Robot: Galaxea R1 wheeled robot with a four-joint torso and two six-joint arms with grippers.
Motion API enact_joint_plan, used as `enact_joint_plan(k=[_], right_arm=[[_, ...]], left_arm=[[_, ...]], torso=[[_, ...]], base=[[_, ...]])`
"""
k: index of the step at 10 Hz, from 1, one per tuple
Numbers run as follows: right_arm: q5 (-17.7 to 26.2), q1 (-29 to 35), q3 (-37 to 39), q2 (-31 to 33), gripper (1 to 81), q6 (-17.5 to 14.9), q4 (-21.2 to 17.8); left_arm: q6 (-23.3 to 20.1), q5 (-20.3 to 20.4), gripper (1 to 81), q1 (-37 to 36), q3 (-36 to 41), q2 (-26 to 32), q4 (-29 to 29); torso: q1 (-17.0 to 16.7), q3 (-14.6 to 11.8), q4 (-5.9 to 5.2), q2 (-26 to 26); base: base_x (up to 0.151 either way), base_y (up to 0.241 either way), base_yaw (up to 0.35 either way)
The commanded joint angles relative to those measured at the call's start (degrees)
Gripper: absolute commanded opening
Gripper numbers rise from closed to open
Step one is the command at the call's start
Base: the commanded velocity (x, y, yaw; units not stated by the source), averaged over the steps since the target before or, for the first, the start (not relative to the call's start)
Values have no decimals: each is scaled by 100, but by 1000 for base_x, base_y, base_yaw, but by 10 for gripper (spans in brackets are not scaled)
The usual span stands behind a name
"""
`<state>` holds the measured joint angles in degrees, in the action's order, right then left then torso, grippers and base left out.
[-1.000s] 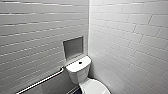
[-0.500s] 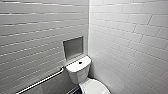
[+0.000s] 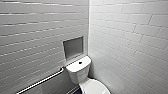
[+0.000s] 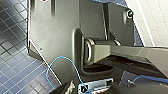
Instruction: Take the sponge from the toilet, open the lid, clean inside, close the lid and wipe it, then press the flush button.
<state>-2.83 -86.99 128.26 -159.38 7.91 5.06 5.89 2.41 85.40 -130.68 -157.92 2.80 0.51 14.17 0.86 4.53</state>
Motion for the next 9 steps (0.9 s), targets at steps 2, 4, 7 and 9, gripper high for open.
enact_joint_plan(k=[2, 4, 7, 9], right_arm=[[231, 116, 391, 255, 10, 26, -119], [222, 99, 383, 281, 10, 26, -128], [230, 72, 330, 316, 10, 26, -190], [230, 54, 296, 316, 10, 26, -190]], left_arm=[[-35, -347, 811, -168, 78, 93, 10], [-44, -347, 811, -168, 95, 102, 10], [-44, -347, 811, -168, 87, 102, 10], [-44, -338, 811, -168, 104, 102, 10]], torso=[[-2, 0, 0, 0], [-2, 0, 0, 0], [-2, 0, 0, 0], [-9, 0, 0, 2]], base=[[0, 0, 0], [0, 0, 0], [0, 0, 0], [71, 0, 0]])
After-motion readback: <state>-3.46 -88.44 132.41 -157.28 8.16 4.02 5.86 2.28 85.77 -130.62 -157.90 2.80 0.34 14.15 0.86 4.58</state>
